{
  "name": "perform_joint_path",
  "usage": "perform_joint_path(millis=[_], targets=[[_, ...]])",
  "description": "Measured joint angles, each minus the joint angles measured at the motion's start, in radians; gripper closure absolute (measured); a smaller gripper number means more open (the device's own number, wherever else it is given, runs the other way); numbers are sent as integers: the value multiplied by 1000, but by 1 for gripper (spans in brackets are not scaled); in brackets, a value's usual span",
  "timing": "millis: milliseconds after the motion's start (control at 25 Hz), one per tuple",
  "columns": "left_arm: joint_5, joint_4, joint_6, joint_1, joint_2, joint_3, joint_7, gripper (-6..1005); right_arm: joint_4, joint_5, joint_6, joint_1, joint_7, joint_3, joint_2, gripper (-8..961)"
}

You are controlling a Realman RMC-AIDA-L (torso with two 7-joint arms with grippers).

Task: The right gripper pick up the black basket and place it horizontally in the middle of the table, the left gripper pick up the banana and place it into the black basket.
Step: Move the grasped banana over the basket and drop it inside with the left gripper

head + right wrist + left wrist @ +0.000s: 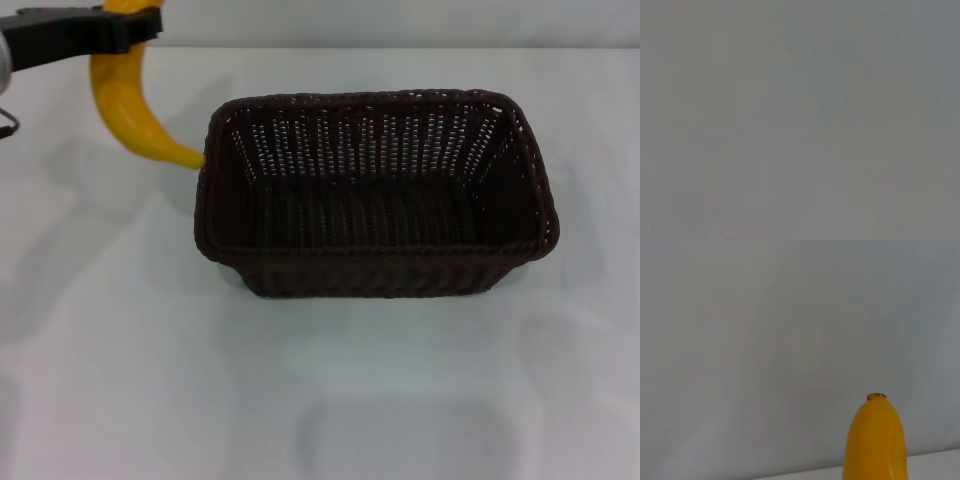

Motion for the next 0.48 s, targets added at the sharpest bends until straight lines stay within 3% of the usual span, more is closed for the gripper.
perform_joint_path(millis=[480], targets=[[-34, 23, 10, -6, 0, 109, 4, 411, -2, 0, 0, 0, 0, 0, 0, 278]])
